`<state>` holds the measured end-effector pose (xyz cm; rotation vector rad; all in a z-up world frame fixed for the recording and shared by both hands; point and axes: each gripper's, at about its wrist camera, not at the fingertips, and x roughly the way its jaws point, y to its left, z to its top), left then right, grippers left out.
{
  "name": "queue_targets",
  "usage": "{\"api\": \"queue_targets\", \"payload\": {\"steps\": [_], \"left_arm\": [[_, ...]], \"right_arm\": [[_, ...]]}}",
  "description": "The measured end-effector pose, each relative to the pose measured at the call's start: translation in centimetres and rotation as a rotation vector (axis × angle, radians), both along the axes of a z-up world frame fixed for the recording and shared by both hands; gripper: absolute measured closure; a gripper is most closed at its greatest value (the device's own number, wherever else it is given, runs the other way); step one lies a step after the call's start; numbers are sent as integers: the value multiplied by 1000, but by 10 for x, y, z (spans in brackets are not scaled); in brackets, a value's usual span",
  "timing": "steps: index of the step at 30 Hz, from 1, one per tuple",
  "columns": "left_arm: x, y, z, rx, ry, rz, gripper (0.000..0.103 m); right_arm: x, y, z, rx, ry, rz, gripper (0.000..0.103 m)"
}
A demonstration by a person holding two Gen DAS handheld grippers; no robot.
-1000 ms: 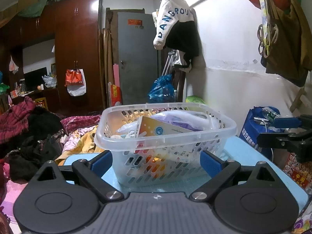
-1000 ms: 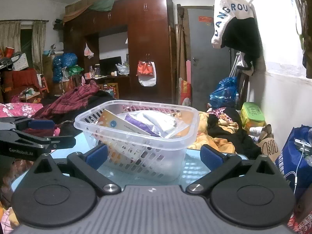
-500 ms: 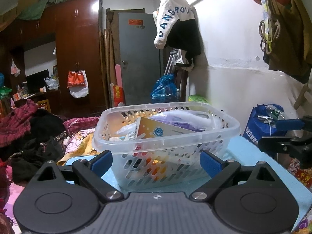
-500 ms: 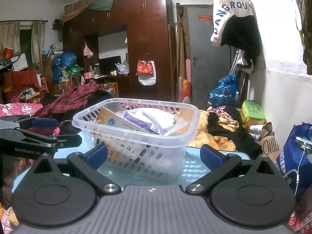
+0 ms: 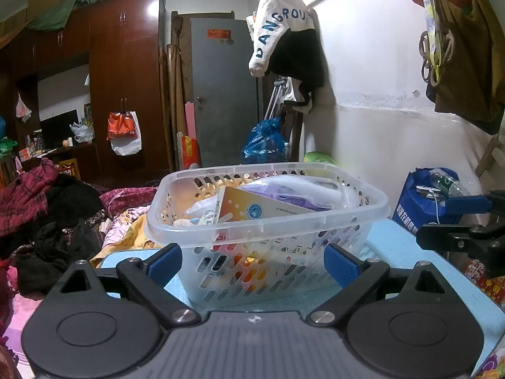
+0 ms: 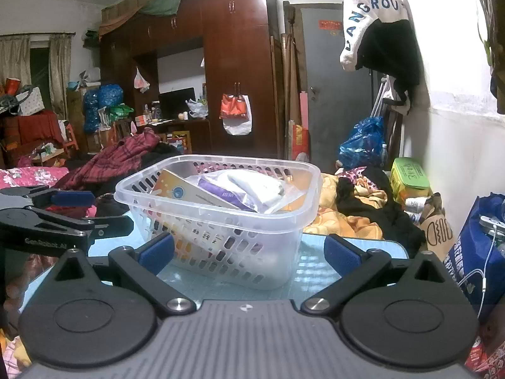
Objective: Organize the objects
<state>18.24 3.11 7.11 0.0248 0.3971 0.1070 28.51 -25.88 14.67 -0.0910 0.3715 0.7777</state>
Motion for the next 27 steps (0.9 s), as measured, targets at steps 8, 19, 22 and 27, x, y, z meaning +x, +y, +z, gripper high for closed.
{"api": "queue_targets", "payload": {"steps": [8, 19, 22, 27], "left_arm": [[2, 0, -1, -3, 3, -6, 5], [6, -4, -4, -2, 7, -11, 5], [8, -2, -4, -17, 9, -18, 5], [5, -4, -1, -10, -20, -13, 5]], "right_arm": [[1, 2, -3, -4, 6, -1, 0], [1, 3, -2, 0, 4, 1, 0], [1, 3, -3, 0, 8, 2, 0], [0, 4, -3, -1, 11, 9, 0]]}}
